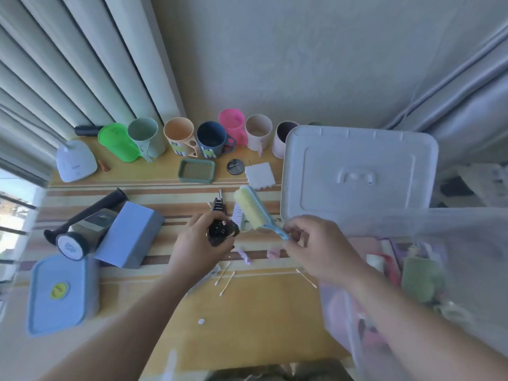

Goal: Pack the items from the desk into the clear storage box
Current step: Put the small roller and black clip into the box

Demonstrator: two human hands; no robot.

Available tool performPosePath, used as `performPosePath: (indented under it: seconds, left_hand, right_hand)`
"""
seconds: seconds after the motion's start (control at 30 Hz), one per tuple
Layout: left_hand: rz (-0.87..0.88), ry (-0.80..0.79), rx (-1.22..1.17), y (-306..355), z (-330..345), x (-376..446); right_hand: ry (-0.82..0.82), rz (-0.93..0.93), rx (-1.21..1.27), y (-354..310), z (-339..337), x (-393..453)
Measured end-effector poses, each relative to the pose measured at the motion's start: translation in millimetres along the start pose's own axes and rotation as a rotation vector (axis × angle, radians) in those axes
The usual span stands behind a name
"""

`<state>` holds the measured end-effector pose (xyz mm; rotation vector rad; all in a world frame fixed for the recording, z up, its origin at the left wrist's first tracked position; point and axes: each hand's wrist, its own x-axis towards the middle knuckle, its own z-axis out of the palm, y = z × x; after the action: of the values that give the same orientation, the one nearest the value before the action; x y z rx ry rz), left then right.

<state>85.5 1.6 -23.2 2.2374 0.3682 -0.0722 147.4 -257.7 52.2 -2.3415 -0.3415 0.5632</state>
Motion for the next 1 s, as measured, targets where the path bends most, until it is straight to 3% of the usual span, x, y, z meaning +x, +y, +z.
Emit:
performPosePath:
  seconds: [0.13, 0.3, 0.47, 0.7, 0.83, 0.97, 1.0]
  left_hand:
    - [0.178, -0.027, -0.040, 78, 20, -11]
    - [0.337, -0.084, -0.064, 158, 82, -34]
    - [0.412, -0.186, -0.019, 215, 164, -60]
    - [0.371, -0.333, 0.122, 239, 235, -86]
    - [0.292, -0.393, 0.155, 249, 253, -98]
    - [0.204, -0.378, 0.111, 252, 262, -101]
    - [0.181, -0.383, 0.108, 252, 263, -101]
  right_hand:
    - [0.145, -0.021, -0.087, 50, -92, -33]
    - [-0.022, 0.244, -0.248, 176, -161, -92]
    - [-0.421, 0.325, -0.563, 263, -155, -136]
    - [-0.496, 0.265, -0.829, 291, -131, -141]
    - [-0.501, 0.156, -0.651, 299, -138, -139]
    - [-0.400, 0.127, 0.021, 279, -158, -148]
    - [-0.392, 0.110, 0.089, 271, -161, -151]
